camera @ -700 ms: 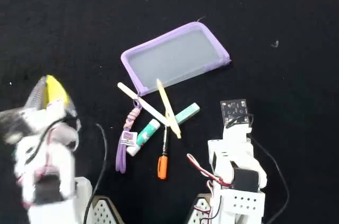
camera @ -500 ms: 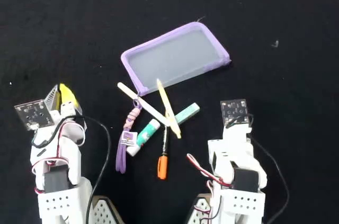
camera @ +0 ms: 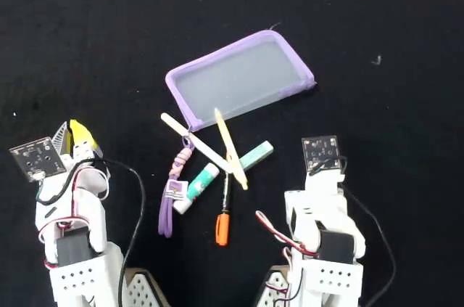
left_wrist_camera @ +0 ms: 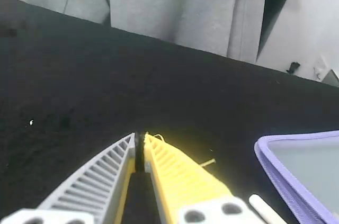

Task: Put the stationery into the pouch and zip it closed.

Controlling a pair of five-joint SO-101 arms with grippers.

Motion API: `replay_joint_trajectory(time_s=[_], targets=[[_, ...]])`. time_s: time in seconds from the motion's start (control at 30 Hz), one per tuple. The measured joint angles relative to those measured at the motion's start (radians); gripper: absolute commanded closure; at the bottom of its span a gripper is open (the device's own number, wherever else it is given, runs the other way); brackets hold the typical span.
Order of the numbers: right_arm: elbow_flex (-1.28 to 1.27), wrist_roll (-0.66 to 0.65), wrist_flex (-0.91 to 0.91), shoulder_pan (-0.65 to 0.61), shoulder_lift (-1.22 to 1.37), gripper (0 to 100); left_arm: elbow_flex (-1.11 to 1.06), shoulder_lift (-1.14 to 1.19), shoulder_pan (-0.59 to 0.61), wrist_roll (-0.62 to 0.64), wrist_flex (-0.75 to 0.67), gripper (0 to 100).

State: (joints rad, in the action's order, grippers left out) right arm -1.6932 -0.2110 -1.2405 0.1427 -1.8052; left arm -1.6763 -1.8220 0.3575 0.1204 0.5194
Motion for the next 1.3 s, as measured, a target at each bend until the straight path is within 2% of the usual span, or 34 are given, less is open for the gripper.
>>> replay_joint_trajectory(time_s=[0.23, 0.37, 0.43, 0.6, 0.67, 0.83, 1.07, 1.3], targets=[[0.005, 0.0, 0.238, -0.002, 0.0, 97.3, 0.0, 0.0, 0.006, 0.0, 0.057, 96], [0.098, 0.0, 0.232, -0.034, 0.0, 97.1, 0.0, 0.0, 0.034, 0.0, 0.063, 96], [0.175, 0.0, 0.187, -0.091, 0.0, 92.9, 0.0, 0.0, 0.054, 0.0, 0.063, 96], [0.238, -0.038, 0.153, -0.256, 0.0, 72.4, 0.0, 0.0, 0.075, 0.0, 0.063, 96], [0.278, -0.043, 0.143, -0.328, 0.011, 71.7, 0.0, 0.0, 0.075, 0.0, 0.063, 96], [0.476, 0.038, 0.11, -0.479, 0.212, 74.7, 0.0, 0.0, 0.075, 0.0, 0.063, 96], [0.723, 0.167, 0.12, -0.671, 0.695, 74.7, 0.0, 0.0, 0.075, 0.0, 0.063, 96], [0.934, 0.315, 0.13, -0.796, 1.023, 74.7, 0.0, 0.0, 0.104, 0.0, 0.063, 96]])
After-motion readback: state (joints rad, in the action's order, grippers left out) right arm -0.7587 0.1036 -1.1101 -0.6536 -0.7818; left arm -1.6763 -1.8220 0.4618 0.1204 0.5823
